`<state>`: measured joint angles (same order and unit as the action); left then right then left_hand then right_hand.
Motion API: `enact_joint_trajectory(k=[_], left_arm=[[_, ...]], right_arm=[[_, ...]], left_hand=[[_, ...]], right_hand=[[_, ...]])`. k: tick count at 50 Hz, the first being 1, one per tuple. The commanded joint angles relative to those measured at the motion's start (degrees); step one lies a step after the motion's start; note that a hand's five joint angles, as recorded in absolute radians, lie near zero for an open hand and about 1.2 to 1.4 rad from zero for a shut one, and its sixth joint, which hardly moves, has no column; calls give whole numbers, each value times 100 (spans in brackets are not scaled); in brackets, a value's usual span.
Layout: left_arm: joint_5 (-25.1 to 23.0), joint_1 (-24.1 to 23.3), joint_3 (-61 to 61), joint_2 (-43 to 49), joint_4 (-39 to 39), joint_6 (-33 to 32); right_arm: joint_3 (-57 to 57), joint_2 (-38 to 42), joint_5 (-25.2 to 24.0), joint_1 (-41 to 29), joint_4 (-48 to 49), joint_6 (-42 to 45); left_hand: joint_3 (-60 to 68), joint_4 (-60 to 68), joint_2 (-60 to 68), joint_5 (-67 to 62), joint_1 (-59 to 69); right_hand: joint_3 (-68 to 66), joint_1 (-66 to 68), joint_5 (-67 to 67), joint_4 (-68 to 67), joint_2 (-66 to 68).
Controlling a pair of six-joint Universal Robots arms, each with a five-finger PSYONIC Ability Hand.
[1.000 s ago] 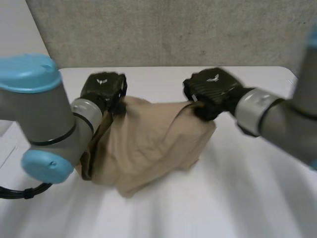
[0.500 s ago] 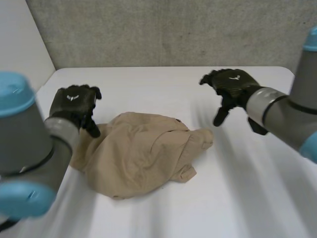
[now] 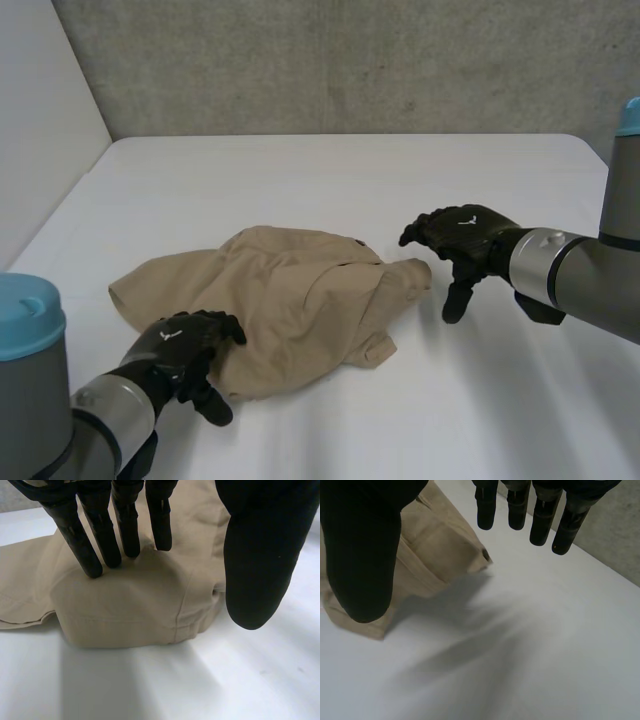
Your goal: Fold the shorts.
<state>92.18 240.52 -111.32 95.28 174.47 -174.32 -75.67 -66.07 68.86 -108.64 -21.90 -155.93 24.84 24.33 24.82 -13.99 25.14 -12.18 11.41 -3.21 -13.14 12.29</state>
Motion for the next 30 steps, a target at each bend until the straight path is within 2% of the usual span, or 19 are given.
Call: enact_joint_trajectory(k=[1, 6, 12, 17, 20, 21, 22, 24, 25, 30], left_arm=[[361, -5, 224, 508, 517, -23], [607, -84, 452, 921, 588, -23], [634, -172, 602, 1308, 658, -23], [652, -330, 743, 1502, 851, -40], [766, -339, 822, 1616, 1115, -58], [818, -339, 848, 1625, 1194, -76], [967, -339, 901, 1634, 1299, -119], [1108, -339, 989, 1625, 1352, -128], [1213, -339, 1111, 1599, 1353, -137], [1249, -269, 1551, 1187, 1046, -540]], right_arm=[[0, -2, -144, -219, 203, -394], [8, 50, -92, -430, 414, -412], [87, 278, -74, -597, 634, -561], [149, 507, -65, -641, 696, -614], [202, 586, -30, -632, 739, -605], [237, 595, 5, -632, 792, -605], [263, 587, 22, -624, 810, -605], [281, 551, 66, -615, 854, -570], [307, 516, 119, -571, 889, -561], [544, 130, 365, -553, 915, -482]], left_hand=[[202, 253, 205, -288, 172], [202, 254, 205, -288, 173], [253, 304, 256, -339, 223], [705, 757, 708, -791, 676], [2367, 2418, 2370, -2453, 2337], [2822, 2873, 2825, -2908, 2792], [3792, 3844, 3795, -3878, 3763], [4957, 5008, 4959, -5043, 4927], [5510, 5561, 5513, -5596, 5480], [5516, 5567, 5518, -5601, 5486]], right_hand=[[-144, 220, -40, -48, 132], [-261, 338, -158, -165, 250], [-715, 791, -611, -619, 703], [-2309, 2385, -2205, -2213, 2298], [-3755, 3831, -3651, -3659, 3743], [-4926, 5003, -4822, -4830, 4915], [-5587, 5664, -5484, -5491, 5576], [-6778, 6854, -6674, -6681, 6766], [-6782, 6859, -6679, -6686, 6771], [-6782, 6859, -6679, -6686, 6771]])
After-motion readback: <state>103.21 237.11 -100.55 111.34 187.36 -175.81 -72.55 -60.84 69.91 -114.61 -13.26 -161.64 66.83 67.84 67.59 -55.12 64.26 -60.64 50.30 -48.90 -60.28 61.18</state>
